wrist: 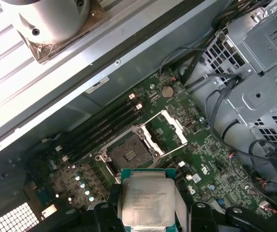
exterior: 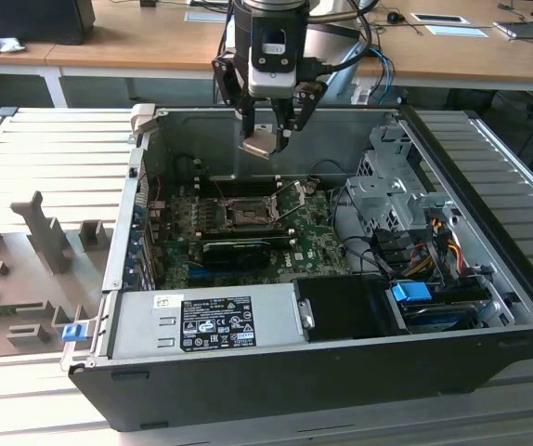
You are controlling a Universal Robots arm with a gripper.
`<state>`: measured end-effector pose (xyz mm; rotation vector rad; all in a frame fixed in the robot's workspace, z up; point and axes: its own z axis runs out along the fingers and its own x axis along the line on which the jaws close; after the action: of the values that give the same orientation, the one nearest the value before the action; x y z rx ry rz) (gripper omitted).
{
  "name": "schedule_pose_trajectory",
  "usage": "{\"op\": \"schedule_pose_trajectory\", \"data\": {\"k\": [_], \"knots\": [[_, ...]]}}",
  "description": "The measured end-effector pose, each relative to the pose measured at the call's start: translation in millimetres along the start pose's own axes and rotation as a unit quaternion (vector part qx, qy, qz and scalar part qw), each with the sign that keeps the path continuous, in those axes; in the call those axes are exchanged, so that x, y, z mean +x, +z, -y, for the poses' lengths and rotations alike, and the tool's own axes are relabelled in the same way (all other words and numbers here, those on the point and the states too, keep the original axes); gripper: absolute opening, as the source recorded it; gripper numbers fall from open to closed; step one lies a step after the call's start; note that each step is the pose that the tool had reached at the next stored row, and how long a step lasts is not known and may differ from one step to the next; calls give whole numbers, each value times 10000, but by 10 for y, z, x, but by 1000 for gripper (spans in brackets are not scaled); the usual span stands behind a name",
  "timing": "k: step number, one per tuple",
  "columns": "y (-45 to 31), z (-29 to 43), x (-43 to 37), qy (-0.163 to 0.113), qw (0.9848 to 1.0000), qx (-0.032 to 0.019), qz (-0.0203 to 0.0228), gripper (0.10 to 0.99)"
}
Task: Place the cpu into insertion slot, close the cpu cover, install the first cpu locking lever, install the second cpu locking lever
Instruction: 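Place the cpu into insertion slot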
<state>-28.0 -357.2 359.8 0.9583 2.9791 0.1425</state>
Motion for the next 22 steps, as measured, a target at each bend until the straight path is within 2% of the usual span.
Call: {"op": "schedule_pose_trajectory", "data": {"k": [22], "knots": [[17,2,0,444,9990,-8,40,529]]}}
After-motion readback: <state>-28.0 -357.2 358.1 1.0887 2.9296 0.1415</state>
